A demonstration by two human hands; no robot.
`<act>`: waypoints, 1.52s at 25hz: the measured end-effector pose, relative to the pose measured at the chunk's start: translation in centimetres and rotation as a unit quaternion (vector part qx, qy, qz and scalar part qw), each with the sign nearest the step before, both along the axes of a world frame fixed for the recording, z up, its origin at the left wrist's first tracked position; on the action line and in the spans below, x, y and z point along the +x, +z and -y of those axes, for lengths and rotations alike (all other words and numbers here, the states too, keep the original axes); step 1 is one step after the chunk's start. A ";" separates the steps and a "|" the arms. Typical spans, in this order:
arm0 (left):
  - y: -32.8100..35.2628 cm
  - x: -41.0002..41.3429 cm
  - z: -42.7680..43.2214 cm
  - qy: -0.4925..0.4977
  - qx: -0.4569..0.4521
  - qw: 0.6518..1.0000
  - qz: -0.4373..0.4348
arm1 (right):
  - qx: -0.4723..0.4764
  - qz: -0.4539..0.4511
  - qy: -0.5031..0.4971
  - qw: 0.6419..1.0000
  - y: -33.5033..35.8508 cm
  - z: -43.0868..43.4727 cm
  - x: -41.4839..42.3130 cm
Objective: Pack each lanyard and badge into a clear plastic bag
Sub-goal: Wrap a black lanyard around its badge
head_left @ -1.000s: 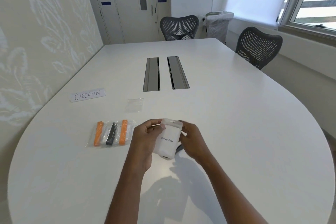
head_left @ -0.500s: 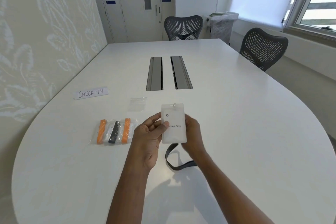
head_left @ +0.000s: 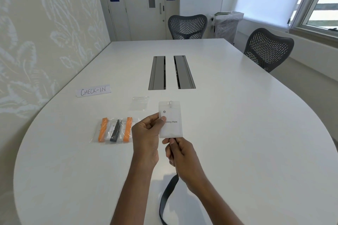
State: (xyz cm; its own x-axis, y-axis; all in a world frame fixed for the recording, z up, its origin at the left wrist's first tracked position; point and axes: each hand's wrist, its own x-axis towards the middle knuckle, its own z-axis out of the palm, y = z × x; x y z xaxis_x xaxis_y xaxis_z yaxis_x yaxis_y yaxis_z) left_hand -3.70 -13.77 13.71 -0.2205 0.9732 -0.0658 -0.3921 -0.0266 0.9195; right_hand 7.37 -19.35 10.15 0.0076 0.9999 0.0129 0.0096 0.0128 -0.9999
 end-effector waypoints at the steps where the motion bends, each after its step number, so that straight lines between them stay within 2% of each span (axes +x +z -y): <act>1: -0.1 0.1 0.0 0.007 0.004 1.000 -0.012 | -0.015 -0.019 0.006 1.000 0.4 0.1 0.2; 5: -0.5 0.6 0.0 0.032 0.011 0.999 -0.037 | -0.067 -0.057 0.011 0.996 1.6 0.7 0.6; 15: -0.7 1.2 0.5 0.072 0.021 0.993 -0.093 | -0.095 -0.007 0.015 0.995 1.5 0.6 1.2; 17: -0.7 1.2 0.7 0.094 0.051 0.978 -0.182 | -0.071 0.080 -0.010 0.994 1.4 0.4 1.4; 19: -0.6 1.2 1.0 0.116 0.089 0.950 -0.276 | -0.024 0.244 -0.036 0.969 1.5 0.0 1.6; 22: -0.6 1.2 1.2 0.116 0.122 0.927 -0.335 | 0.077 0.447 -0.054 0.890 2.2 -0.7 1.6; 25: -0.9 0.9 1.1 0.096 0.131 0.919 -0.359 | 0.184 0.543 -0.050 0.818 3.9 -1.8 2.7; 28: -1.3 0.5 0.9 0.072 0.129 0.919 -0.366 | 0.234 0.560 -0.045 0.793 5.8 -3.3 4.7; 32: -1.6 0.0 0.5 0.033 0.125 0.921 -0.367 | 0.290 0.556 -0.017 0.779 8.8 -5.5 7.5; 36: -1.8 -0.4 0.4 -0.017 0.121 0.939 -0.321 | 0.337 0.508 0.019 0.792 11.2 -7.6 10.2; 38: -1.5 -0.6 0.4 -0.047 0.113 0.953 -0.278 | 0.336 0.472 0.034 0.814 11.6 -8.1 10.9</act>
